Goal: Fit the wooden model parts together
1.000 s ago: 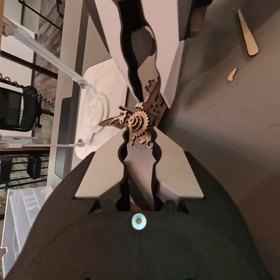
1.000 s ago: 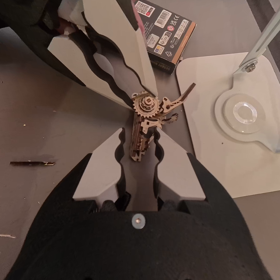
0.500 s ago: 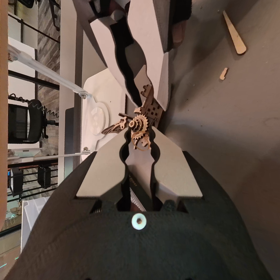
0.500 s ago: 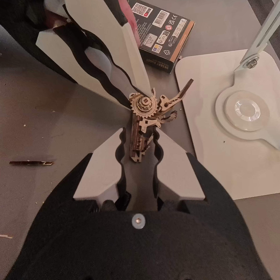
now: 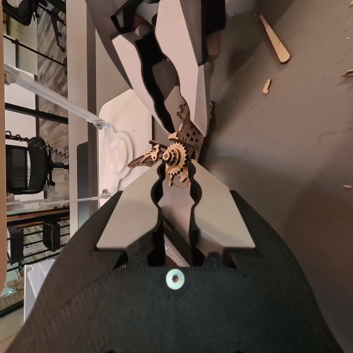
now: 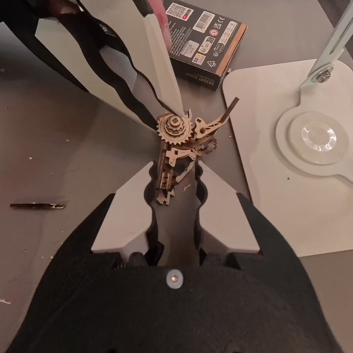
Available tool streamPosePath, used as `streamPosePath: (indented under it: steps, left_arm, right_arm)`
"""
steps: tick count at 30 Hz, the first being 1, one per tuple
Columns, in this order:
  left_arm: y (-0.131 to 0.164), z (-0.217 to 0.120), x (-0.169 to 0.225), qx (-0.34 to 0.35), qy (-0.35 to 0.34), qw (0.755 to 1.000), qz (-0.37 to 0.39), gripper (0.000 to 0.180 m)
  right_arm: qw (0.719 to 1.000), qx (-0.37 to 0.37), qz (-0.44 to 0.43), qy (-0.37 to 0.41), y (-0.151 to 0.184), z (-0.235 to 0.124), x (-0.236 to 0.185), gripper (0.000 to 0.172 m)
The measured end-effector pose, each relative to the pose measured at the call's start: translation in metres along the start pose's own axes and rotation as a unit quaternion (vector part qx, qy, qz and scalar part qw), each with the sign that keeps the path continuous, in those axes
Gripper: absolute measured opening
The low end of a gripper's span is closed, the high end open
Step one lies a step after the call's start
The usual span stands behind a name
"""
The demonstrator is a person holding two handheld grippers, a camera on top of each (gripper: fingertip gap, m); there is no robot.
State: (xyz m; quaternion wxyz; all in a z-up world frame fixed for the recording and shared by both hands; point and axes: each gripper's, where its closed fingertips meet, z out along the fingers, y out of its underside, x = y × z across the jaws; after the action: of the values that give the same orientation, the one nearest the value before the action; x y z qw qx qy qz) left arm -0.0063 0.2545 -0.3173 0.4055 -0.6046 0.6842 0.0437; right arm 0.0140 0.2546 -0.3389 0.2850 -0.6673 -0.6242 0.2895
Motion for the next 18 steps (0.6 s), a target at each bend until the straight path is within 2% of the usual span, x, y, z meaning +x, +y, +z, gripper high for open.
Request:
streamPosePath:
  steps: [1, 18]
  left_arm:
    - [0.0005, -0.0007, 0.0004, 0.001, 0.0, 1.0, 0.002, 0.021]
    - [-0.0004, -0.01, 0.0103, 0.012, 0.002, 1.0, 0.006, 0.02]
  right_arm:
    - [1.0, 0.002, 0.002, -0.002, -0.0002, 0.0005, -0.0006, 0.036]
    - [0.999, 0.015, 0.012, -0.029, -0.0004, 0.0029, -0.0067, 0.034]
